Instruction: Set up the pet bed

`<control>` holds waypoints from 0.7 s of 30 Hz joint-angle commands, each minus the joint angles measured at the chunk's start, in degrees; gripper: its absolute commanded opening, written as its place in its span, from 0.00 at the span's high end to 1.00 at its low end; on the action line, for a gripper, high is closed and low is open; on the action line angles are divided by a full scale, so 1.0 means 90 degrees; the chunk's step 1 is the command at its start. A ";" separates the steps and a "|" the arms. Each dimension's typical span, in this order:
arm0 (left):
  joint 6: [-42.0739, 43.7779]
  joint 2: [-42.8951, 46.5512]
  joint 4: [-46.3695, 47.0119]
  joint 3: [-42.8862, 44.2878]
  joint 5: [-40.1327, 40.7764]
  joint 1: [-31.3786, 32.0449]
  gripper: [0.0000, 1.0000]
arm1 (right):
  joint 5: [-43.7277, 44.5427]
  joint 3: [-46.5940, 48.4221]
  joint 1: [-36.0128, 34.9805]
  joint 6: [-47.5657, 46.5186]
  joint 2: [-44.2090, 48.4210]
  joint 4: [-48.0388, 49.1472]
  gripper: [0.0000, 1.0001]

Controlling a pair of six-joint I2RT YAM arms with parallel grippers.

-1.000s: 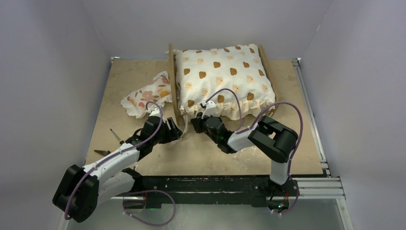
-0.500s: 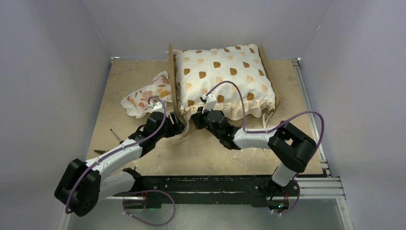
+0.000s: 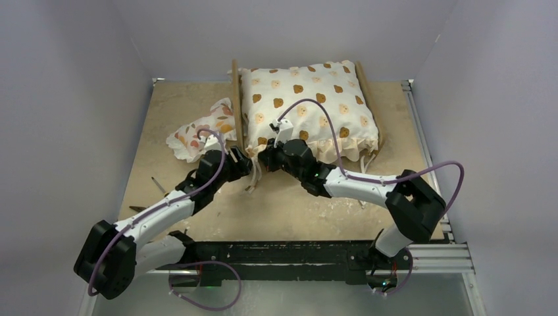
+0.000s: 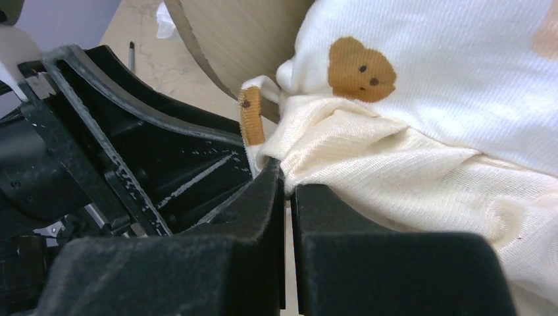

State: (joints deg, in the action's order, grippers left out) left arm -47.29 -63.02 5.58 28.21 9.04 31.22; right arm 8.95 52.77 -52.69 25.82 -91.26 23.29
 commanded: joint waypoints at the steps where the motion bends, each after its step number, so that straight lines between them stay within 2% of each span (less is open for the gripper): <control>1: -0.0415 0.0472 0.0407 0.0194 0.0407 0.0026 0.39 | -0.0144 0.0230 0.0034 -0.0214 0.0335 -0.0178 1.00; 11: -0.0954 0.1123 0.0527 0.0054 0.0991 0.0027 0.39 | -0.0248 0.0220 0.0043 -0.0241 0.0205 -0.0136 1.00; 21: -0.1069 0.0997 0.0712 0.0139 0.0977 0.0027 0.40 | -0.0331 0.0230 0.0043 -0.0291 0.0124 -0.0132 1.00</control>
State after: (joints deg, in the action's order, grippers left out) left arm -55.55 -53.25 9.08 28.21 16.91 31.22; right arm 7.40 52.80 -52.47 24.32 -89.86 20.95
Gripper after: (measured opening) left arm 0.600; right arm 0.011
